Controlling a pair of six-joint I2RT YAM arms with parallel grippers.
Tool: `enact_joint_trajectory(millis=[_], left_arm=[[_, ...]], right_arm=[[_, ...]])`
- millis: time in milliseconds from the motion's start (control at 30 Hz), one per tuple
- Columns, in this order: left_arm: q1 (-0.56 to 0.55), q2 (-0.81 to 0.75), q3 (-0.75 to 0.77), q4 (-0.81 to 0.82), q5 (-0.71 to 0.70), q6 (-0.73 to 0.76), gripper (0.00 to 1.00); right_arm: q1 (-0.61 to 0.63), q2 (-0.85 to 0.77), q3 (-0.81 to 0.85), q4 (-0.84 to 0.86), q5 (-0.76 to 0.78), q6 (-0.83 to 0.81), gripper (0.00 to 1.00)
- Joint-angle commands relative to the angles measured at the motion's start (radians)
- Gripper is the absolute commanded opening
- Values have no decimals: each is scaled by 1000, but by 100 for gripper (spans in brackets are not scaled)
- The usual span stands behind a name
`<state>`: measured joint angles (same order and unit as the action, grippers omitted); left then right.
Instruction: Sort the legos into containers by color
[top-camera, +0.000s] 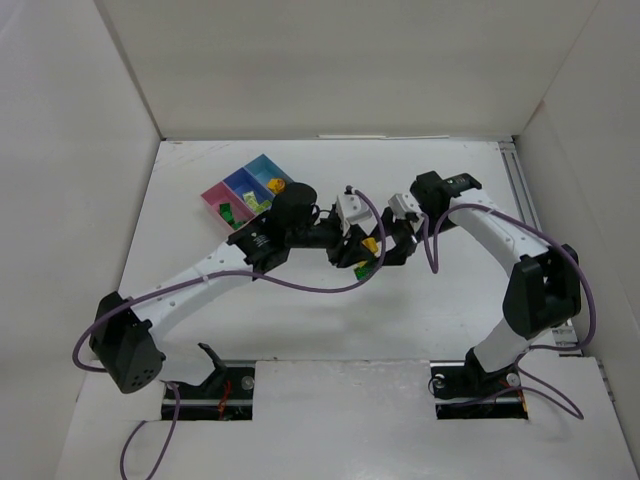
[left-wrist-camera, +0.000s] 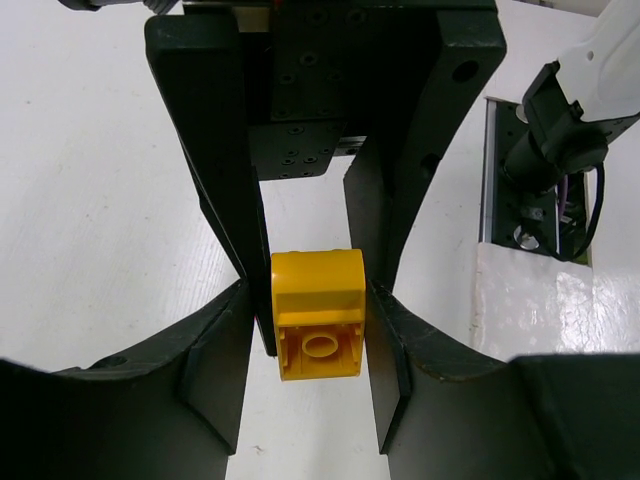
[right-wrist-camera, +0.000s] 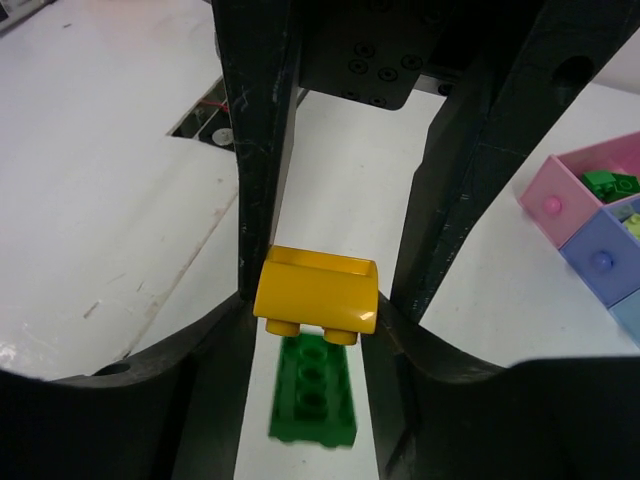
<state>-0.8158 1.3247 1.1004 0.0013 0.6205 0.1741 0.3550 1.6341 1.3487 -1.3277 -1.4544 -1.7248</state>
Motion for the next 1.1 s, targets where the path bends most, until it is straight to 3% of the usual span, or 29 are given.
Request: enact_joint_trajectory(millis=[0,133,200,300,467,633,833,933,967,1000,1067], left_arm=[[0,-71,13,65,25,33,0],[0,-81,4,65,25,33,0],[0,-81,-5,65,25,33,0],[0,-81,-5,65,25,33,0],[0,-90,-14,65,25,33,0],[0,-114,-33,74,-57,11,0],[12,-168,-80,74,-264,-67,0],[75,-177,-89,63,-318,-110,0],[107,-188,-89,63,-343,-139,0],[119,-188,-99,63,-372,-154,0],[150,-188,-99,63,-404,-174,0]], right_arm=[[2,-10,35,-50,-73,-5,52],[2,0,35,-50,-73,4,53],[-7,0,35,-50,-73,4,46],[-7,0,35,-50,-73,4,44],[-7,0,35,-50,-73,4,49],[-97,35,15,-50,-98,4,64],[-189,63,-16,-50,-130,13,68],[-218,84,-16,-50,-130,13,79],[-218,98,-16,-50,-130,13,85],[-228,98,-7,-50,-130,13,99],[-228,133,19,-50,-130,36,99]])
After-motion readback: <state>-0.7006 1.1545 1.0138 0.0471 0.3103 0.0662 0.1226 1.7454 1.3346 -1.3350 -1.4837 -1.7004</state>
